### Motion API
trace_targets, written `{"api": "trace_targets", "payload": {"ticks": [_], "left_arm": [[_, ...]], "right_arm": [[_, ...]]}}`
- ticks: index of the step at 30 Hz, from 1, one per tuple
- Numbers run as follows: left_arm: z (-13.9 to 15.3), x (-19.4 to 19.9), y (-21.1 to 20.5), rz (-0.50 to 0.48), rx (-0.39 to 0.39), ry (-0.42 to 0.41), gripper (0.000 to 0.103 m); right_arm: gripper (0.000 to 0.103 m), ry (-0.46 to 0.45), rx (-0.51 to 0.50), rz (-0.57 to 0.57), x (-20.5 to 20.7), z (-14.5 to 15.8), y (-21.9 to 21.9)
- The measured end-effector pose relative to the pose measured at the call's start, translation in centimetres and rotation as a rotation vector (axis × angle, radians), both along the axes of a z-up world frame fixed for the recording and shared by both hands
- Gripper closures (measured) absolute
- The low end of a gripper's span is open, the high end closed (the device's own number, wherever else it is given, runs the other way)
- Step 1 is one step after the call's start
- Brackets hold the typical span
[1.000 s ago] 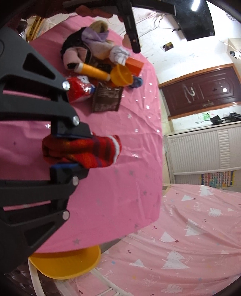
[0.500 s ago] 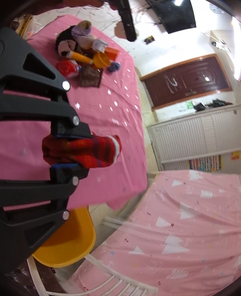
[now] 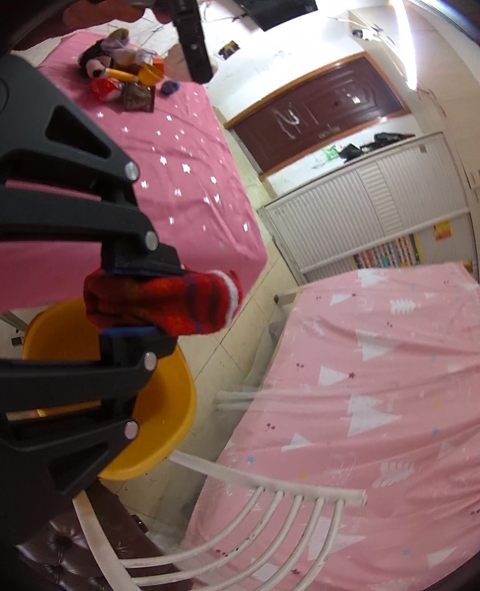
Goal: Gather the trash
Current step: 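Carry both items to the yellow bin and open the right tool over it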
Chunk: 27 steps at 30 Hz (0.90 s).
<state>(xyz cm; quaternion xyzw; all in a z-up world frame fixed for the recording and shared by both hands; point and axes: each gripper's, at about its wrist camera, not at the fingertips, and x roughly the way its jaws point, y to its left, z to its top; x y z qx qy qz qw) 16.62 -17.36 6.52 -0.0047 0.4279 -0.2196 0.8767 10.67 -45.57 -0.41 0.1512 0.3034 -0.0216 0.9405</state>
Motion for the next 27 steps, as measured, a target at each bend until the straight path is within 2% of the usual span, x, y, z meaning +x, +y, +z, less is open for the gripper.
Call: {"api": "trace_targets", "payload": {"ticks": [12, 16, 20, 21, 22, 25, 27], "left_arm": [[-4.0, 2.1, -11.5, -0.093, -0.008, 0.126, 0.054], [-5.2, 2.8, -14.3, -0.096, -0.018, 0.159, 0.054], [-6.1, 3.0, -16.4, -0.1, 0.007, 0.163, 0.054], [-6.2, 3.1, -16.9, -0.102, 0.016, 0.161, 0.054], [-6.4, 3.0, -17.4, -0.106, 0.031, 0.155, 0.054], [-6.6, 3.1, -18.1, -0.117, 0.044, 0.162, 0.048], [-6.6, 3.2, -18.1, -0.114, 0.042, 0.165, 0.029]], "right_arm": [[0.084, 0.119, 0.069, -0.063, 1.9, -5.1, -4.6], [0.083, 0.156, 0.079, -0.078, 2.5, -6.6, -5.5], [0.083, 0.176, 0.082, -0.096, 2.5, -7.3, -6.4], [0.081, 0.178, 0.089, -0.094, 2.5, -7.4, -6.5], [0.075, 0.179, 0.093, -0.094, 2.5, -7.5, -6.6], [0.067, 0.182, 0.106, -0.089, 2.6, -7.8, -6.7], [0.067, 0.181, 0.107, -0.084, 2.7, -7.9, -6.7]]}}
